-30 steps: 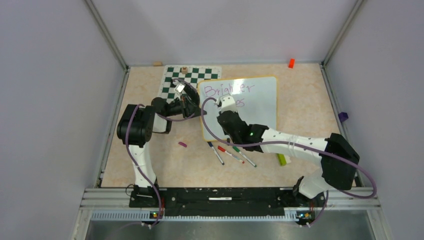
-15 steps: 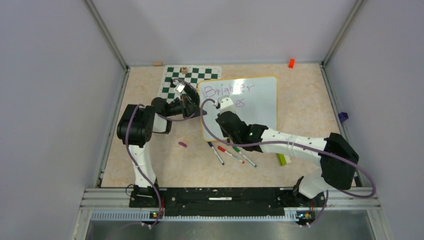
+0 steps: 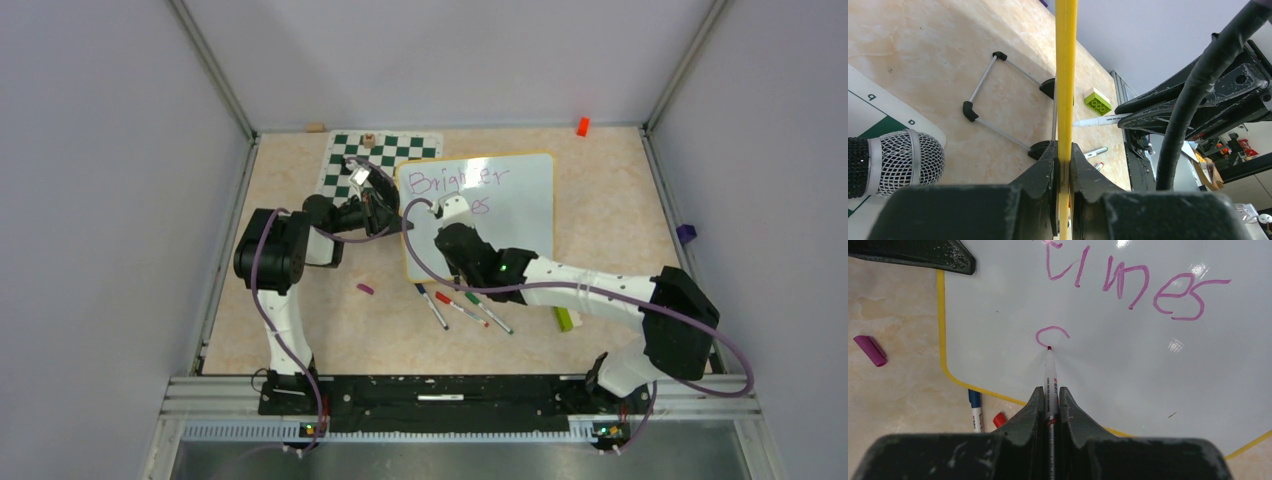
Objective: Write a sentence on the whiteboard
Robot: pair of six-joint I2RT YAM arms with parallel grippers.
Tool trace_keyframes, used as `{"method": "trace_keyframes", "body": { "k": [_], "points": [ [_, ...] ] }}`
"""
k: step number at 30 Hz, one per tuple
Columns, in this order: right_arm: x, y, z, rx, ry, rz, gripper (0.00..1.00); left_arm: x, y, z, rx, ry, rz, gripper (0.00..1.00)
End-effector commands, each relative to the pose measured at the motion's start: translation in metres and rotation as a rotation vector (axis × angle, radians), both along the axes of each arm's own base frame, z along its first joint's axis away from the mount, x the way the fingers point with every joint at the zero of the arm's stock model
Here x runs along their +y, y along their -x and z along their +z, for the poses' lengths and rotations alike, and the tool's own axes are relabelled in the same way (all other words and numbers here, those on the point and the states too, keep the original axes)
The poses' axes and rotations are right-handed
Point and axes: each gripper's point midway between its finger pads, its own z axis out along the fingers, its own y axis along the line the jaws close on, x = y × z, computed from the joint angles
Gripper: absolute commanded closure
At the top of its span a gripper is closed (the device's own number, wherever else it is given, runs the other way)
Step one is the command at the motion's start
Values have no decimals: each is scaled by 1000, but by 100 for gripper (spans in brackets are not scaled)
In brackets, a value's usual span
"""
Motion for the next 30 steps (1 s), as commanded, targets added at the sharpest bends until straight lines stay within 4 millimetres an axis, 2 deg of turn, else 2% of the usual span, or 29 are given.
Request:
{"method": "trace_keyframes", "body": {
  "k": [1,11,30],
  "points": [
    [-14,-16,21,-59,-8,-71,100,-2,4,21,-126,17,-11,100],
    [-16,-27,32,-80,-17,-86,100,-2,3,21,-126,18,-10,100],
    [-16,-34,43,-92,-37,-89,100,-3,4,21,-125,17,-13,100]
  ]
}}
